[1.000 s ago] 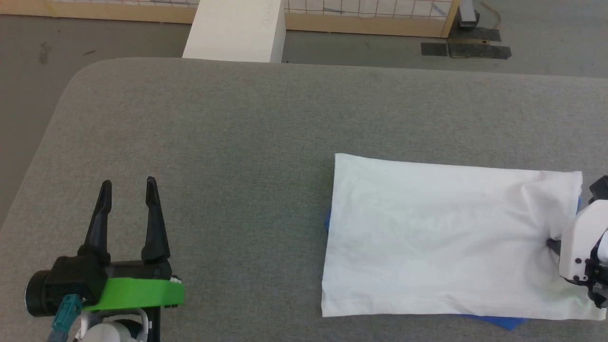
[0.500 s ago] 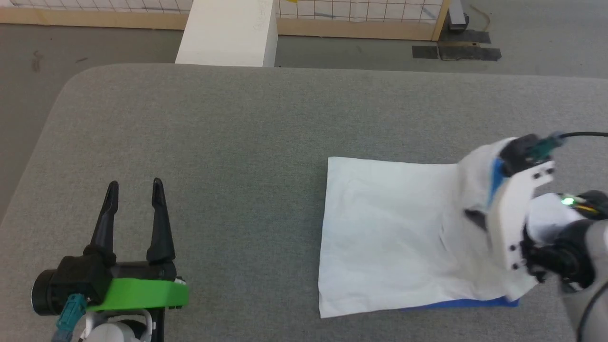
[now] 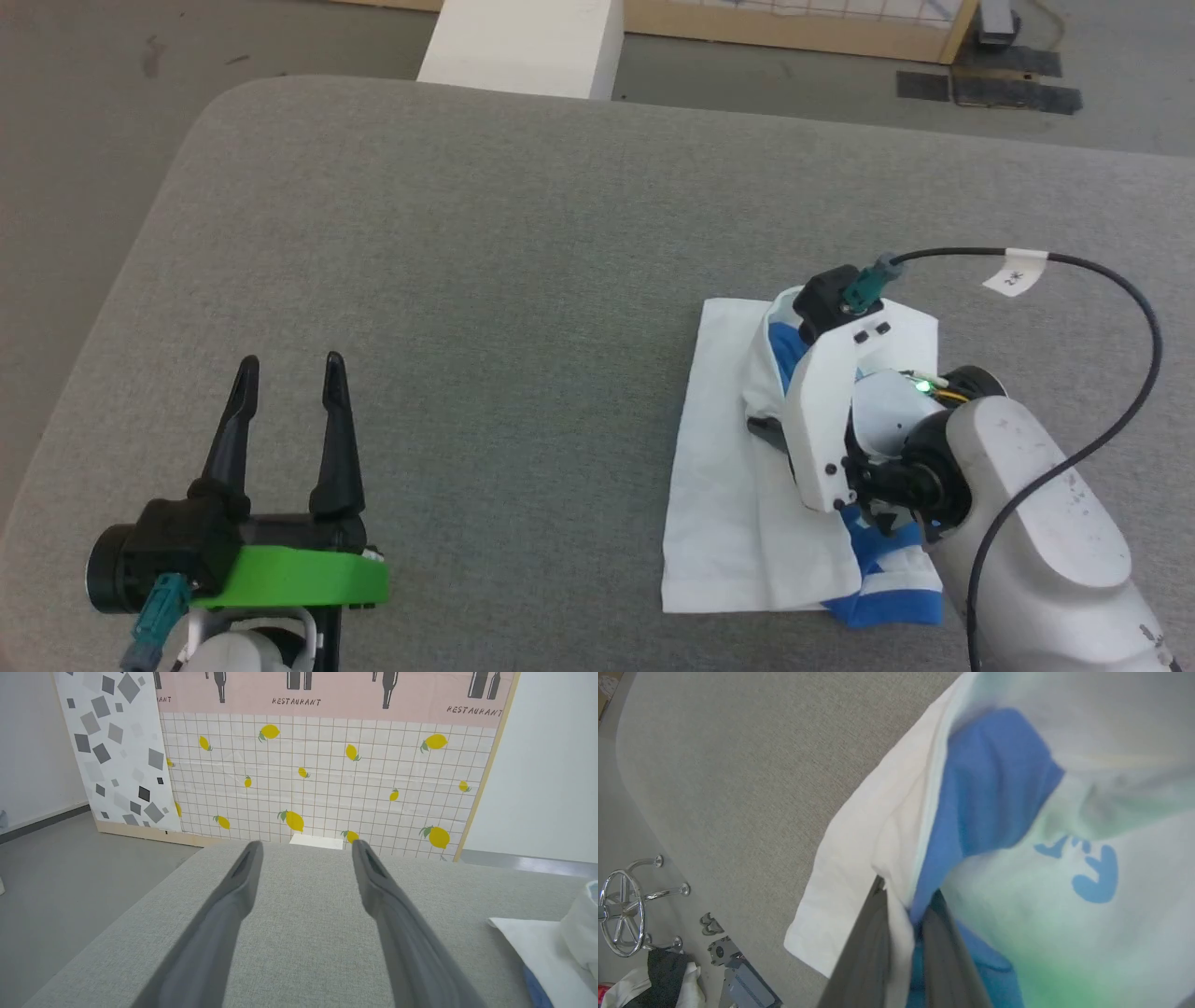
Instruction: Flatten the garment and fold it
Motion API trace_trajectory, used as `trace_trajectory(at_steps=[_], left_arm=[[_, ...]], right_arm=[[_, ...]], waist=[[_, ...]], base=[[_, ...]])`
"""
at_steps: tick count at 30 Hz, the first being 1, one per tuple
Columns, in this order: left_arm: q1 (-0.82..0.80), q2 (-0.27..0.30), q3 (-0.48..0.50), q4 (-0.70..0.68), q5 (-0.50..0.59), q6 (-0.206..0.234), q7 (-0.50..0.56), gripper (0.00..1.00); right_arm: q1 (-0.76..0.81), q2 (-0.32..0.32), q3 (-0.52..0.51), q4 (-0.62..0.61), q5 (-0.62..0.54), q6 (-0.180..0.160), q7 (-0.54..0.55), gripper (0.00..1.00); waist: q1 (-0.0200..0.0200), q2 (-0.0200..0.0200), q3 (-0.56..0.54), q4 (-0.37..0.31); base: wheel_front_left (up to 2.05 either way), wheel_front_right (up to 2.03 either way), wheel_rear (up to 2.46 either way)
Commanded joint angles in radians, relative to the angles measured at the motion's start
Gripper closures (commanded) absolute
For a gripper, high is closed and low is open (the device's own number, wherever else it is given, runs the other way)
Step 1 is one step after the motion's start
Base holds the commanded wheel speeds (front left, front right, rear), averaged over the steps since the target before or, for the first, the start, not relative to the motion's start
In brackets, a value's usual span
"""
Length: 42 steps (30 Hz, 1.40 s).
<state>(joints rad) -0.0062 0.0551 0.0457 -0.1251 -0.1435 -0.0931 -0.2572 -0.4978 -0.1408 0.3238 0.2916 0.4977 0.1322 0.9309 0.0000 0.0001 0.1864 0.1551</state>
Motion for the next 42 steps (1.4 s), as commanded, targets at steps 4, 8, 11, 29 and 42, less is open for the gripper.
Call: trace_trajectory(at_steps=[4, 8, 11, 29, 42], left_arm=[[-0.014, -0.005, -0.010, 0.003, -0.010, 0.003, -0.005, 0.00], [-0.013, -0.005, -0.013, 0.003, -0.011, 0.006, -0.005, 0.00], [-0.007, -0.005, -0.009, 0.008, -0.009, 0.007, -0.005, 0.00], [0.011, -0.005, 0.009, 0.027, 0.044, 0.007, -0.005, 0.00], [-0.028, -0.005, -0.018, 0.033, 0.033, 0.018, -0.005, 0.00]], right_arm=[[-0.026, 0.019, 0.000, 0.085, -0.039, -0.002, -0.041, 1.00], [-0.041, 0.043, 0.011, 0.132, -0.048, -0.002, -0.100, 0.00], [-0.054, 0.061, 0.061, 0.123, -0.010, -0.002, -0.125, 0.00], [0.019, -0.067, 0.003, -0.164, -0.050, -0.002, -0.219, 0.00], [0.192, 0.059, -0.177, -0.114, -0.297, -0.002, -0.212, 0.00]], waist=[[0.0000, -0.0001, 0.014, 0.023], [0.0000, -0.0001, 0.014, 0.024], [0.0000, -0.0001, 0.002, 0.010], [0.0000, -0.0001, -0.093, -0.150], [0.0000, -0.0001, -0.012, -0.136]], base=[[0.00, 0.00, 0.00], [0.00, 0.00, 0.00], [0.00, 0.00, 0.00], [0.00, 0.00, 0.00], [0.00, 0.00, 0.00]])
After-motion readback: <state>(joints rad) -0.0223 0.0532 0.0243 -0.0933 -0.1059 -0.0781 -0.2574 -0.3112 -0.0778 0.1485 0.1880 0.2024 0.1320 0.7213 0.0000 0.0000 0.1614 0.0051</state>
